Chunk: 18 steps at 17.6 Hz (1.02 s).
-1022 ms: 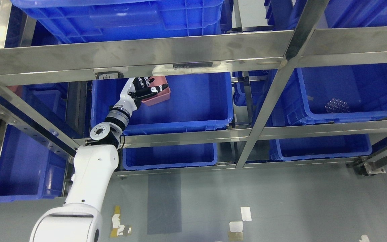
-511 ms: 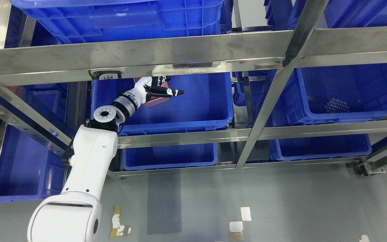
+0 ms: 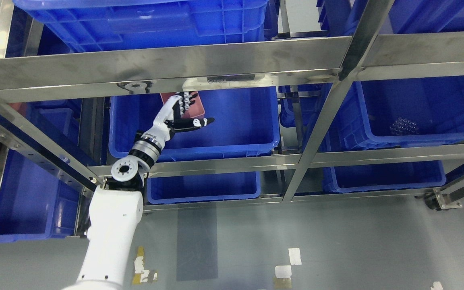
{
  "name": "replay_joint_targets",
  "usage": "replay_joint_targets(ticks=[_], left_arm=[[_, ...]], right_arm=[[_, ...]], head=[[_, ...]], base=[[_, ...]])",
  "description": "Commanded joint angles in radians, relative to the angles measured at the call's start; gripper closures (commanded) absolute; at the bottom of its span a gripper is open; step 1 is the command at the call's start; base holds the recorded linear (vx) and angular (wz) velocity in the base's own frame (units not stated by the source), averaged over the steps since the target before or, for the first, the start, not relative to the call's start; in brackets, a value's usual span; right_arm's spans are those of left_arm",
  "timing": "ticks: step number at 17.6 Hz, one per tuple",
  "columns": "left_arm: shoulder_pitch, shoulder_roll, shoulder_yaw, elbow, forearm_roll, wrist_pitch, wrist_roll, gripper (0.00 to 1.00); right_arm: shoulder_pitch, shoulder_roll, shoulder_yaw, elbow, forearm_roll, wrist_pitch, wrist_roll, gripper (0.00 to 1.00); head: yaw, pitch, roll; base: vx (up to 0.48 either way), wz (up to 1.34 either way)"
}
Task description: Place storage box into left shelf container
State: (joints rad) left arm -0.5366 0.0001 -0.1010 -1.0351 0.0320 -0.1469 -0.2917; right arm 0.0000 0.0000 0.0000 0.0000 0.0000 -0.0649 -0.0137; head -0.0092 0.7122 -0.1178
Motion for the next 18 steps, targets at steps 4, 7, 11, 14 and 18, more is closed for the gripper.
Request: replay_joint_targets(ticks=[4,7,11,14,18], left_arm=[[0.423,0.017,-0.063,-0.594,0.019,-0.344,0.120,0.00],[0.498,0.017,-0.039,-0.643,0.019,-0.413,0.314,0.00],[0.558,0.017,0.018,-0.643,0.020,-0.379,0.342,0.00],[0.557,0.017,0.050,-0.643,0.070,-0.285,0.344,0.00],[0.550,0.017,0.053,-0.643,0.088,-0.241,0.344,0.00]], right_arm=[[-0.006,-0.017,-0.003,-0.017,-0.002,0.000,0.000,0.00],[-0.006,-0.017,-0.003,-0.017,-0.002,0.000,0.001,0.00],[-0.006,-0.017,-0.003,-0.017,-0.002,0.000,0.000,0.00],[-0.006,-0.017,-0.003,-0.017,-0.002,0.000,0.000,0.00],[-0.006,-0.017,-0.003,-0.017,-0.002,0.000,0.000,0.00]], head=[[0.0000,0.000,0.000],[0.0000,0.000,0.000],[0.0000,0.000,0.000],[0.0000,0.000,0.000],[0.0000,0.000,0.000]], base=[[0.000,0.00],[0.000,0.00],[0.000,0.00],[0.000,0.00],[0.000,0.00]])
